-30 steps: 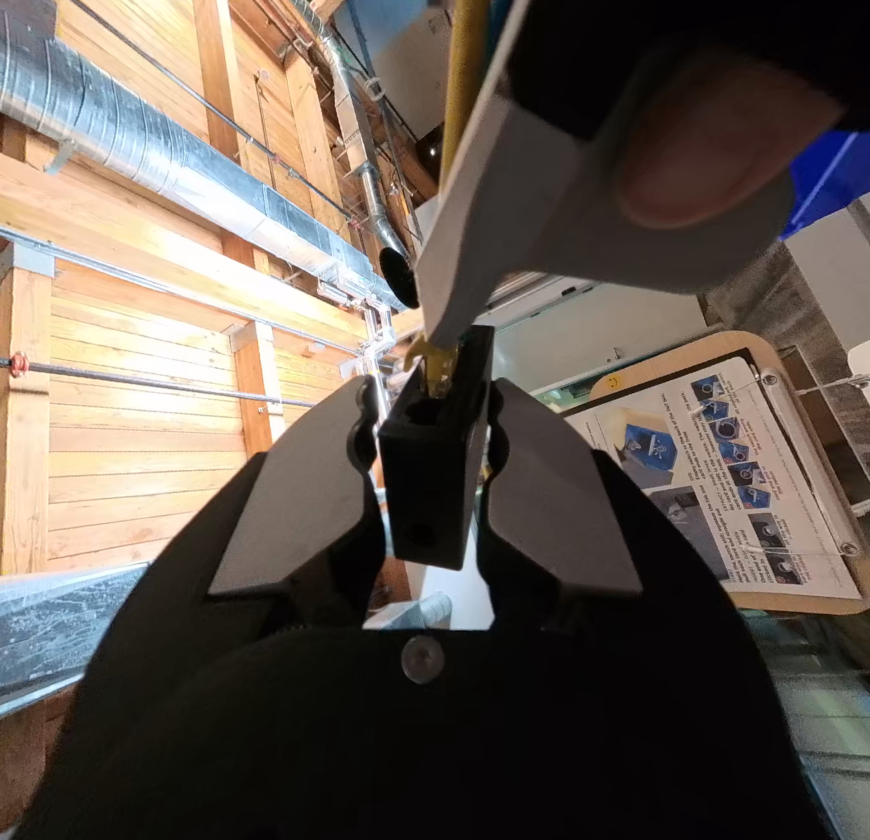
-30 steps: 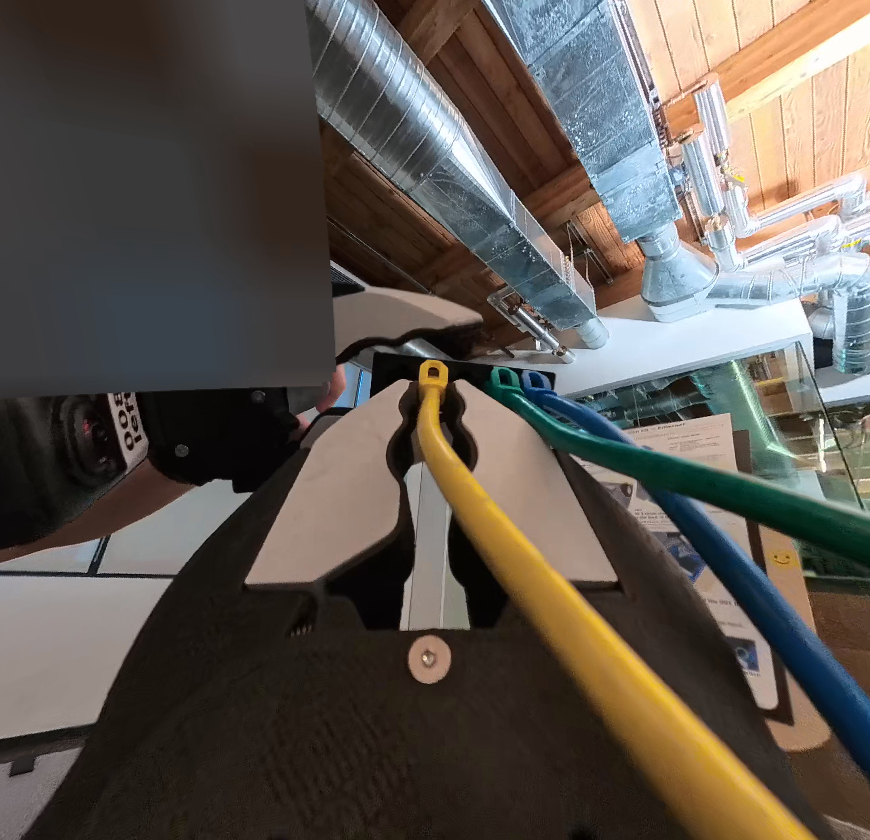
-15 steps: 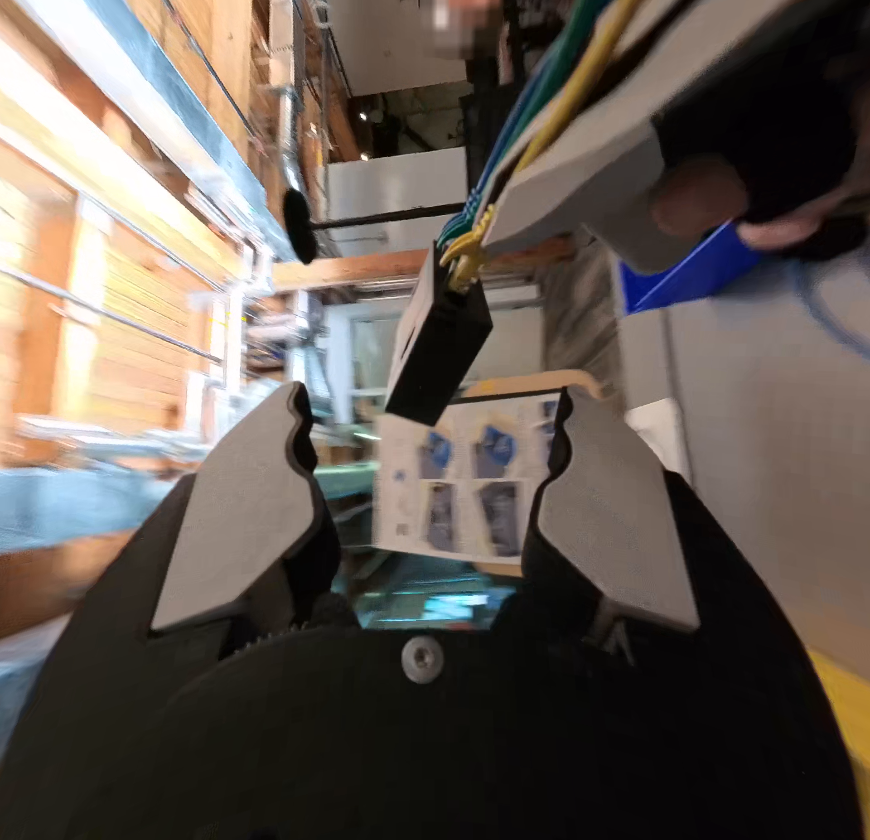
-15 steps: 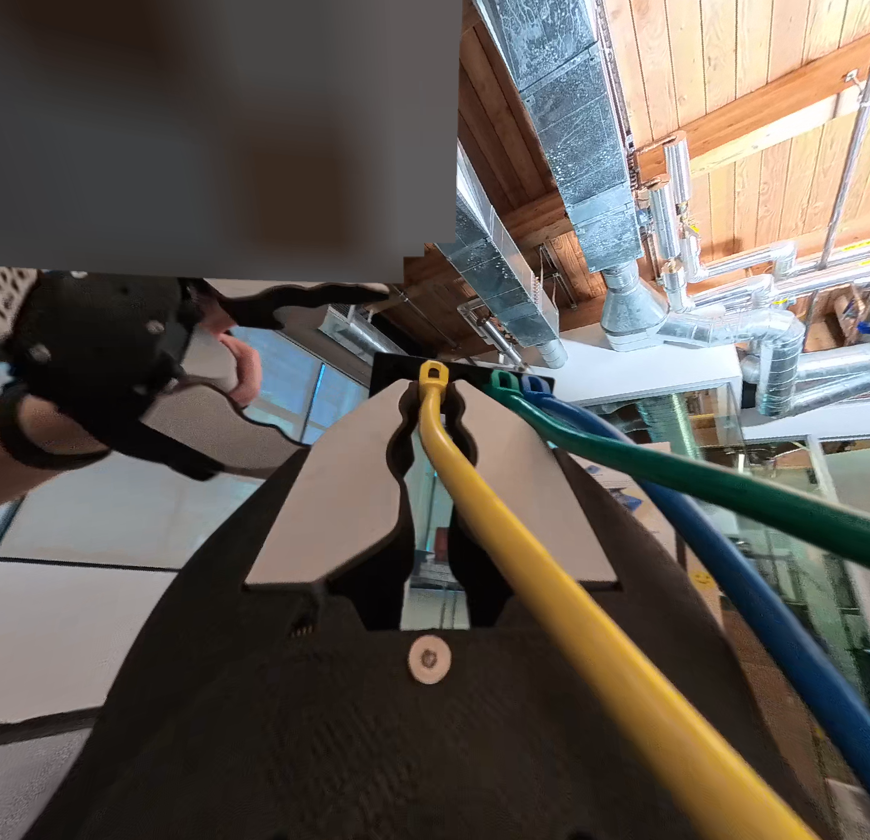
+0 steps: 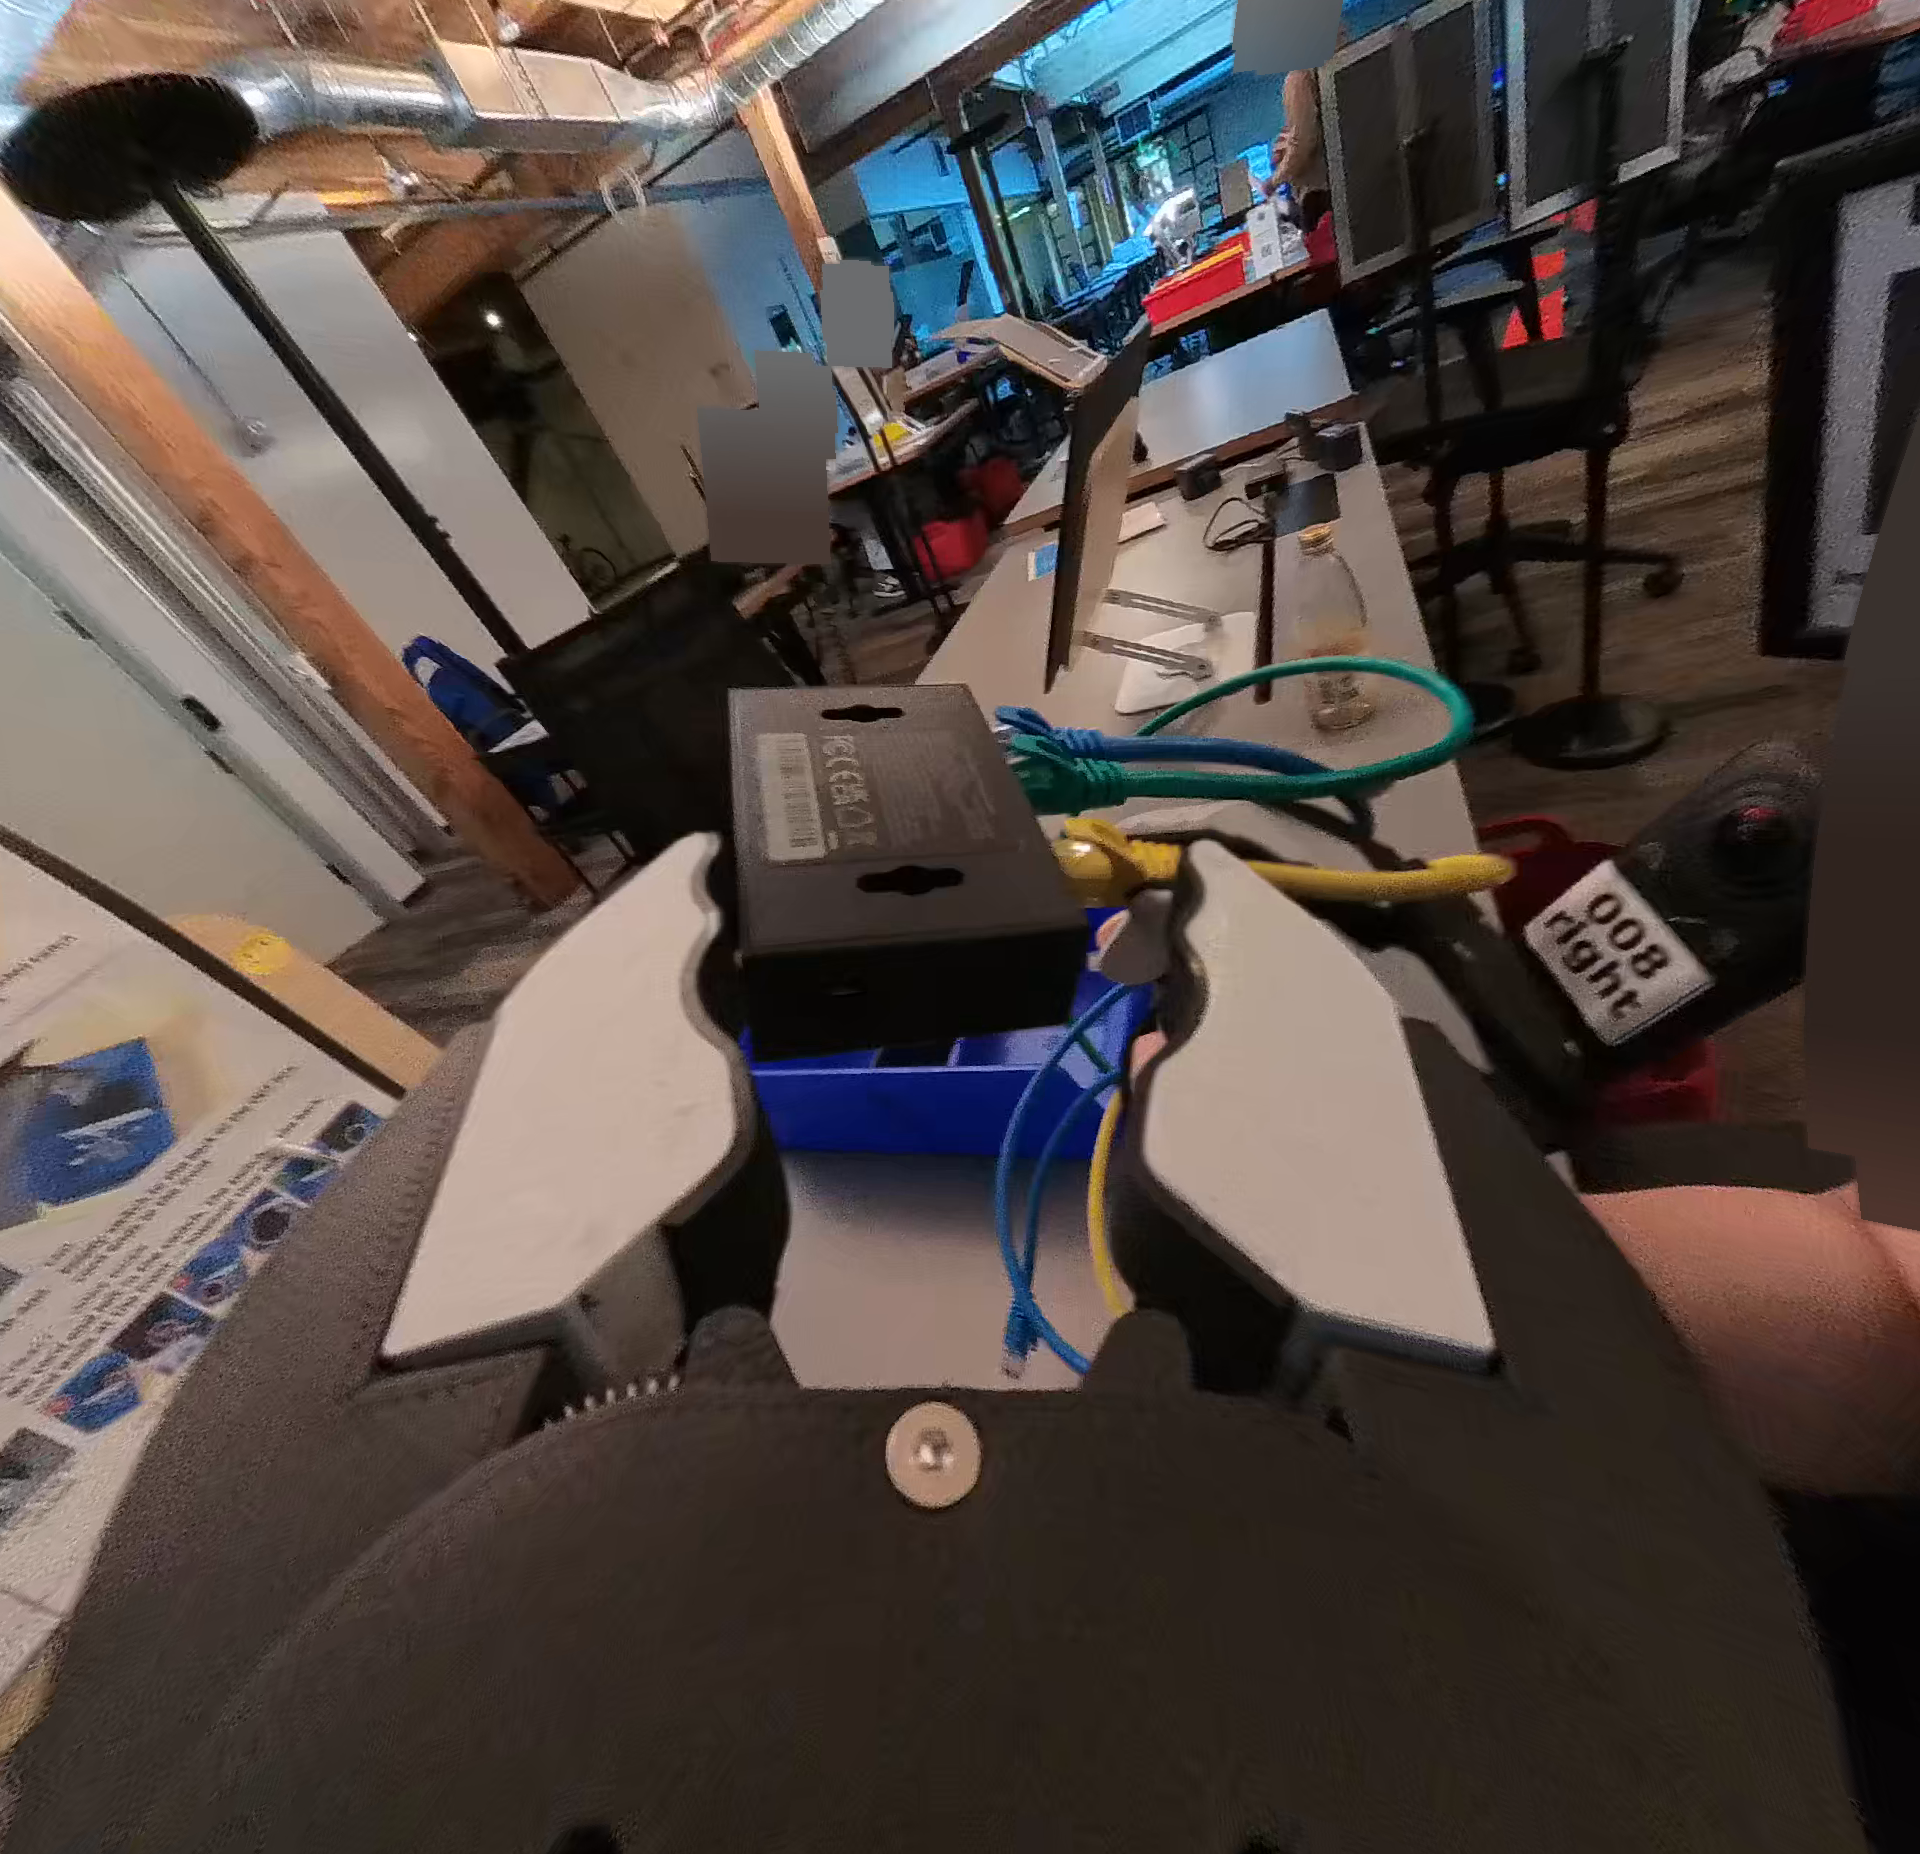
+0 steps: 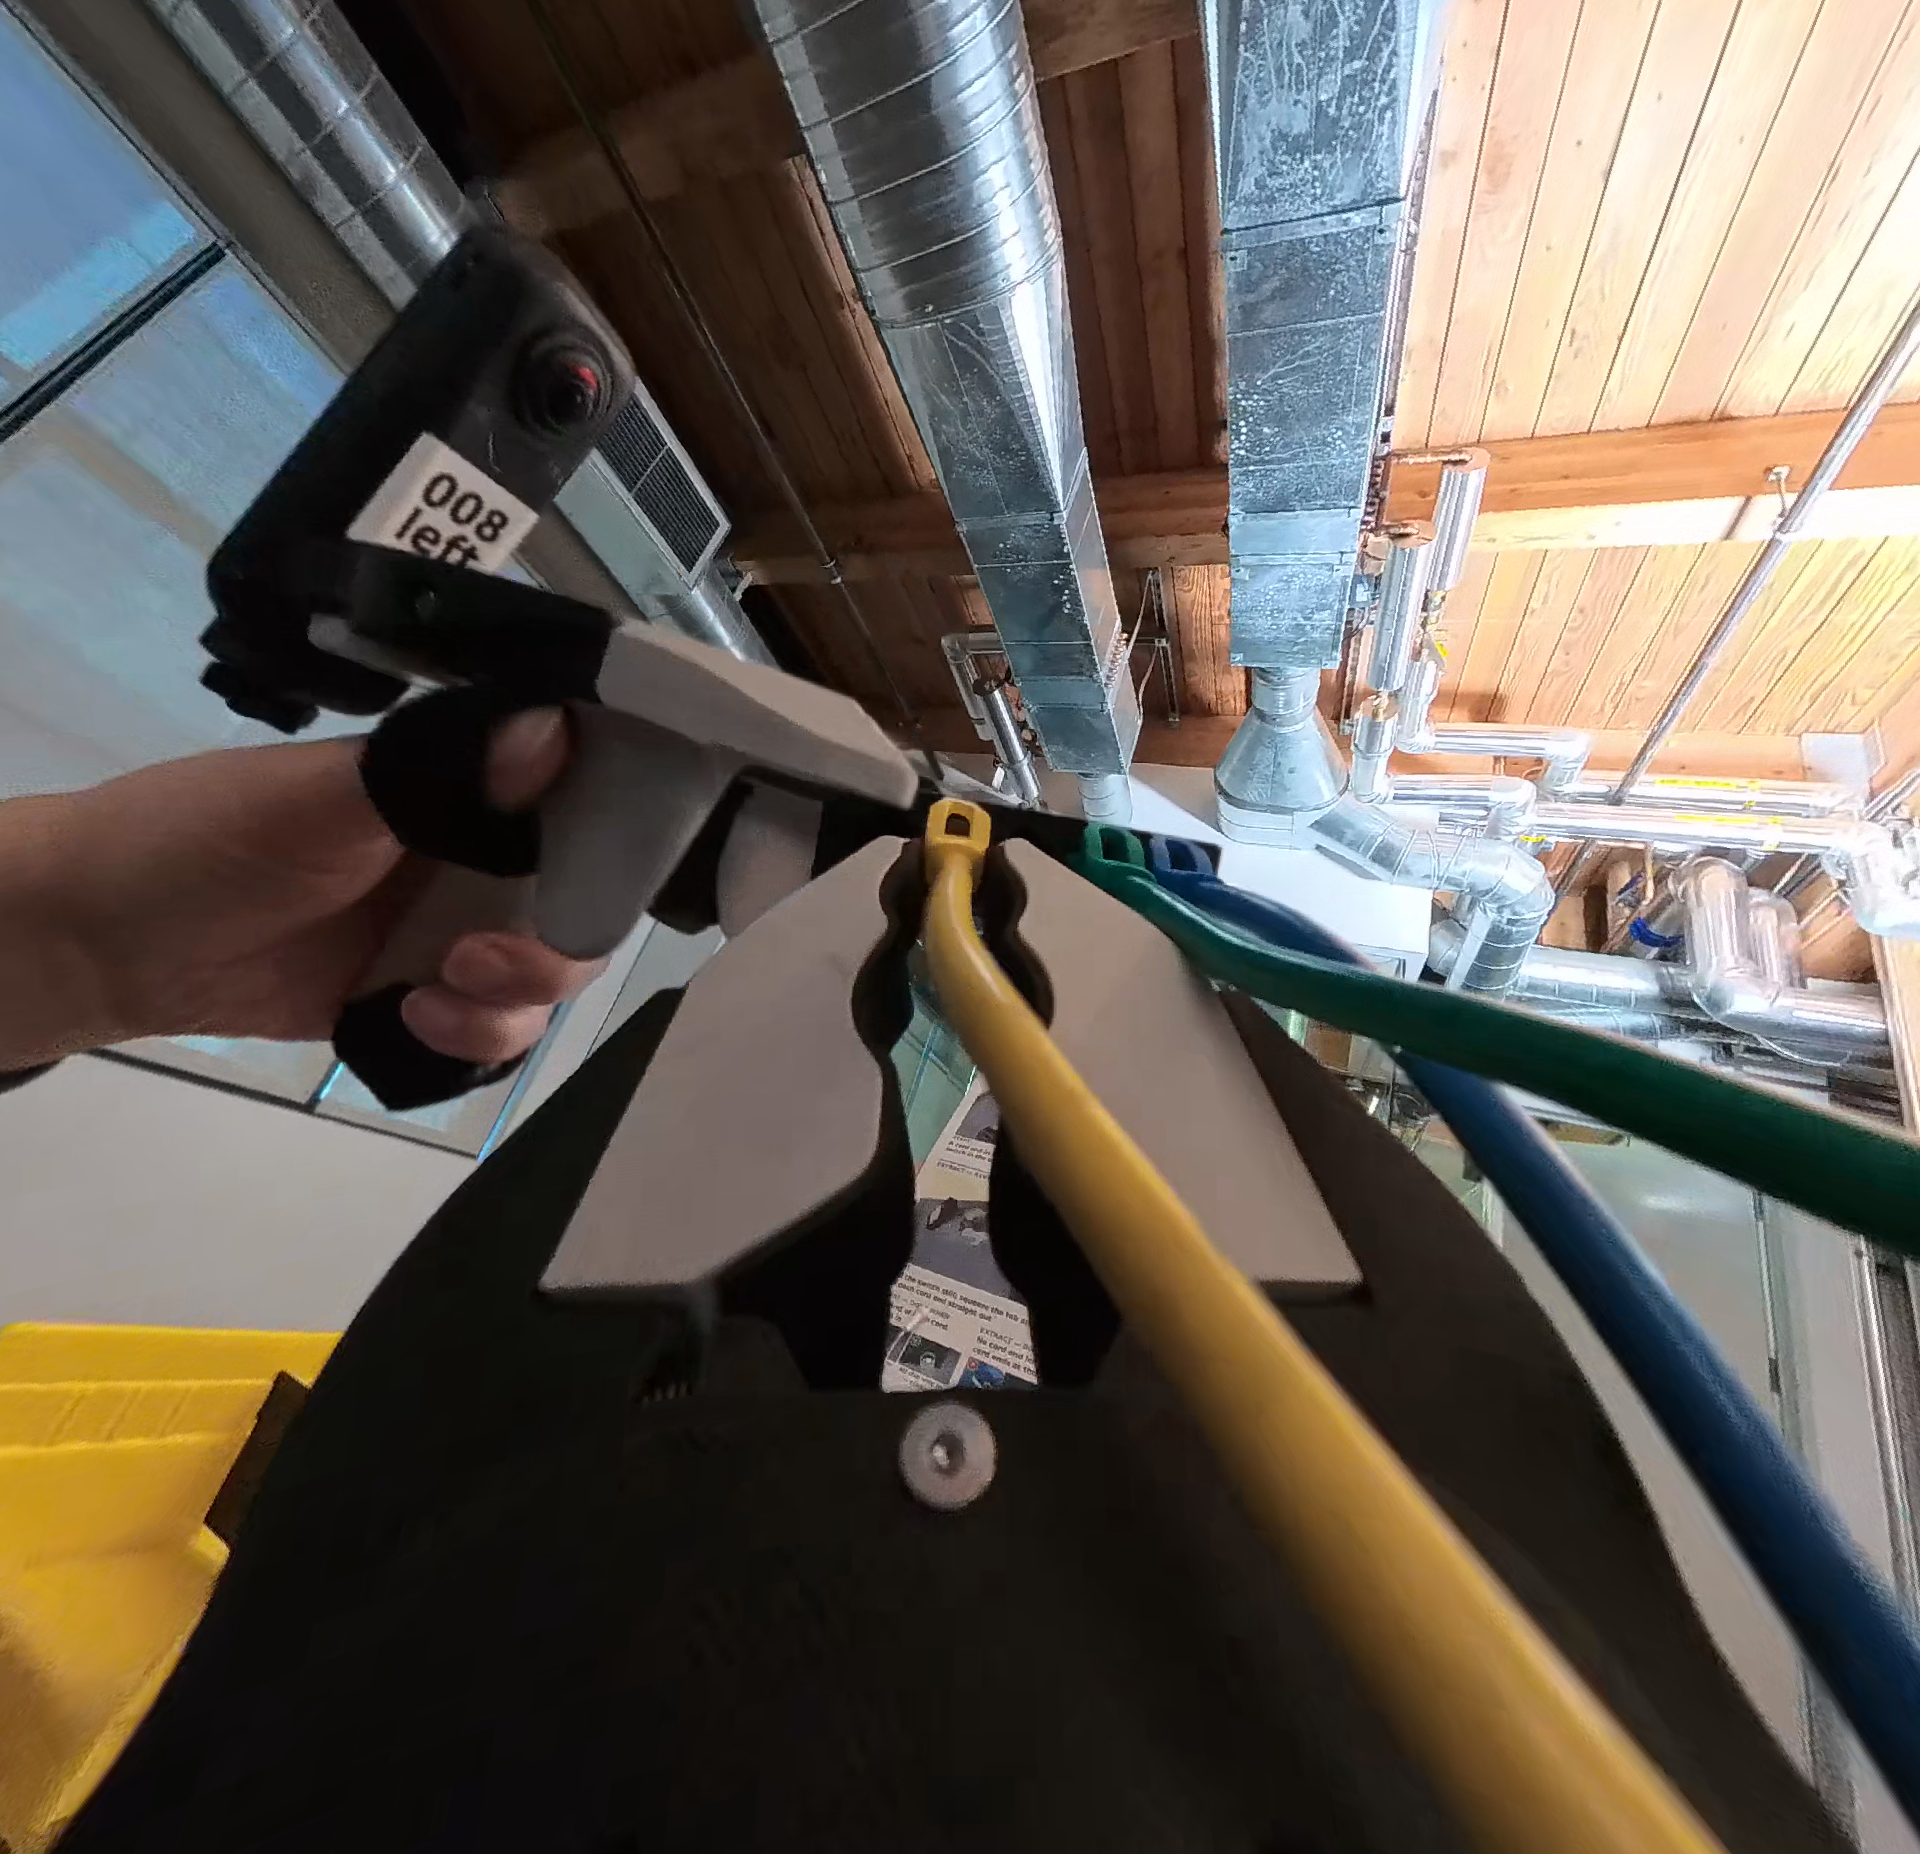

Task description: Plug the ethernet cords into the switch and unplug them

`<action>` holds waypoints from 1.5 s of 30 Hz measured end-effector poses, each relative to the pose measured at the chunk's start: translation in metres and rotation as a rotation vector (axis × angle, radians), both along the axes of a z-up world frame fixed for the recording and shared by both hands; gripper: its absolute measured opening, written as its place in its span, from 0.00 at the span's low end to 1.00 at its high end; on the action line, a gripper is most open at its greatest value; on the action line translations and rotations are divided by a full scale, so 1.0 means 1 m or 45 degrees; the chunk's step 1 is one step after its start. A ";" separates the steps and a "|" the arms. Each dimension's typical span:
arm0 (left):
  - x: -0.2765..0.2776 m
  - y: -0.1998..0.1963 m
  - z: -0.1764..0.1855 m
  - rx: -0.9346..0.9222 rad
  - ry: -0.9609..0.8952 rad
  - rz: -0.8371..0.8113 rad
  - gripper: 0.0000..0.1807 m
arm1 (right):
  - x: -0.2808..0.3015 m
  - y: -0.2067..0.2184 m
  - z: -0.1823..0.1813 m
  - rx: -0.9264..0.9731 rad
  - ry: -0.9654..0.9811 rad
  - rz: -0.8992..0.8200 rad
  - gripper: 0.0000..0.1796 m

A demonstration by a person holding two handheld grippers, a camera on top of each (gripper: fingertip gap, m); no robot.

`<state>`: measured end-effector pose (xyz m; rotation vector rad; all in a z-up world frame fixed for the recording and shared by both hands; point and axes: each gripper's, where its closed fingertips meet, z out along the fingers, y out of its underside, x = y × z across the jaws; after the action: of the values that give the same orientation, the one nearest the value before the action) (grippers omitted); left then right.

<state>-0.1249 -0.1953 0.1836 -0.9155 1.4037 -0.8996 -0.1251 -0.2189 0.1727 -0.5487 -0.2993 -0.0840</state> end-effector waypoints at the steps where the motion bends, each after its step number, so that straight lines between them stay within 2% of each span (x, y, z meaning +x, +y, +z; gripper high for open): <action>1: 0.000 0.004 0.000 0.035 -0.020 0.010 0.40 | 0.001 0.000 -0.001 -0.001 0.000 0.006 0.06; 3: -0.001 0.007 -0.002 0.119 -0.045 0.021 0.36 | 0.002 0.002 -0.003 -0.016 0.007 0.043 0.06; 5: 0.000 0.009 -0.005 0.165 -0.046 0.030 0.36 | 0.002 0.004 -0.005 -0.023 0.007 0.062 0.06; 12: -0.002 0.010 -0.009 0.088 -0.030 -0.004 0.35 | 0.000 0.003 -0.010 -0.034 -0.008 0.132 0.07; 29: -0.004 0.005 -0.004 0.134 -0.078 0.051 0.35 | -0.003 0.004 -0.007 -0.112 0.000 0.269 0.07; 32: -0.003 0.015 -0.004 0.238 -0.039 0.125 0.35 | -0.001 0.014 -0.008 -0.158 0.034 0.284 0.07; 35: -0.007 0.024 -0.006 0.293 -0.075 0.200 0.35 | -0.002 0.023 -0.010 -0.207 0.058 0.433 0.07; 40: -0.014 0.047 -0.023 0.179 -0.071 0.228 0.35 | -0.009 0.043 -0.027 -0.399 0.043 0.501 0.10; 45: -0.027 0.072 -0.019 0.168 -0.159 0.317 0.35 | -0.013 0.052 -0.050 -0.560 0.079 0.625 0.08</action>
<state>-0.1522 -0.1229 0.1644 -0.8953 1.1976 -0.6574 -0.1385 -0.1671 0.1225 -0.8961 -0.3874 0.4839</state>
